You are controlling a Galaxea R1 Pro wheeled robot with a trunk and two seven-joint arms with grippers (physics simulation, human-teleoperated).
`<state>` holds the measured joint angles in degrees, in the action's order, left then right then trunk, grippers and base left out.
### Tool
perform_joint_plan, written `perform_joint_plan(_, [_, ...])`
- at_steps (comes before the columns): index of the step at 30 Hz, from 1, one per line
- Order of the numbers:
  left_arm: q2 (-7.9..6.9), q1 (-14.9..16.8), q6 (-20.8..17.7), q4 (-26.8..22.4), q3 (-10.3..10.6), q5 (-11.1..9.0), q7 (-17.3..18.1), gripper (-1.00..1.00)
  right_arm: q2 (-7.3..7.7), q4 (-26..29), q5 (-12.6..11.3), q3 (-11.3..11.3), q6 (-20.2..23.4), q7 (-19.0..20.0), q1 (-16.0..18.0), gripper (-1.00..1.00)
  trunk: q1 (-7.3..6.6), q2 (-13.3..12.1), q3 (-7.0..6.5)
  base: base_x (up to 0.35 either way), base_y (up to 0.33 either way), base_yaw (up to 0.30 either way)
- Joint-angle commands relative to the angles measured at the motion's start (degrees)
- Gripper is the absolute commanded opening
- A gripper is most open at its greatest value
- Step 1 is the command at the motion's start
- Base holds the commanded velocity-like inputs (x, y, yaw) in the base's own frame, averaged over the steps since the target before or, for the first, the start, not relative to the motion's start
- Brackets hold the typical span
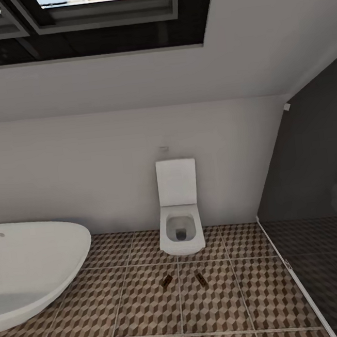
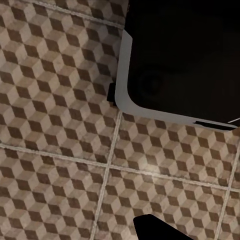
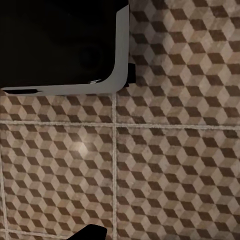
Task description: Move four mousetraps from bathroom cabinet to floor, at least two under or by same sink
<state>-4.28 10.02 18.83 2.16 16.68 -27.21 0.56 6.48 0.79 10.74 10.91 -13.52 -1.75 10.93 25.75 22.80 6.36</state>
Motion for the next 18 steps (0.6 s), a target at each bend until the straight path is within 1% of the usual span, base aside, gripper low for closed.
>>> perform_joint_plan(1, [0.01,0.1,0.3,0.2,0.5,-0.4,0.1,1.00,0.01,-0.1,0.6,0.4,-0.2,-0.2,0.1,1.00,0.03,0.1,0.12,0.000,0.000,0.000])
perform_joint_plan(18, [0.03,0.1,0.3,0.2,0.5,-0.4,0.1,1.00,0.01,-0.1,0.6,0.4,-0.2,-0.2,0.1,1.00,0.03,0.1,0.12,0.000,0.000,0.000])
